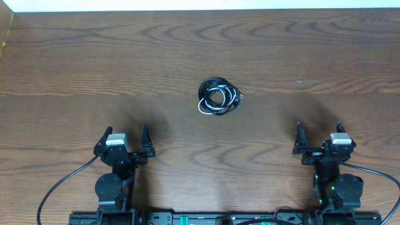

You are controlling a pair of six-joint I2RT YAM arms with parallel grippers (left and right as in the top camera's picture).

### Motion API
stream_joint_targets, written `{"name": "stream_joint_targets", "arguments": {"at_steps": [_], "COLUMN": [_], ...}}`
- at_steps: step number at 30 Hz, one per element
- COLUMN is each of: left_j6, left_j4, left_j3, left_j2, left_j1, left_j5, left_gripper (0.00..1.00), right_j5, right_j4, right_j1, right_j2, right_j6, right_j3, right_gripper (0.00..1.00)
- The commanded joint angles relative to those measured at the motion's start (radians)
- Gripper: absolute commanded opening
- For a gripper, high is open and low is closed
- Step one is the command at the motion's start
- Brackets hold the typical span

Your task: Untangle cables

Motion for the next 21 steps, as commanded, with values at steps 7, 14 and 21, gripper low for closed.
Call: {"name": "stream_joint_targets", "arguments": {"at_steps": [7, 14, 21], "left_j6": [0.014, 0.014, 0.013], "left_j4": [-0.045, -0.045, 0.03], "left_j3": [-0.011, -0.011, -0.011], "left_j2": [-0.005, -0.005, -0.005], "left_j1": [0.004, 0.004, 0.003], "left_j5": [-0.018, -0.017, 0.021], "left_gripper": [0.99, 0.99, 0.99], "right_j5": [-0.219, -0.473, -0.204], "right_j4": [0.173, 0.36, 0.566], "right_j1": [-0.003, -0.003, -0.005], "right_j2": [-0.006, -0.006, -0.003], "right_j6": [0.222, 0.478, 0.391], "right_j3": [-0.002, -0.002, 0.077], "right_gripper": [0.99, 0.99, 0.99]}}
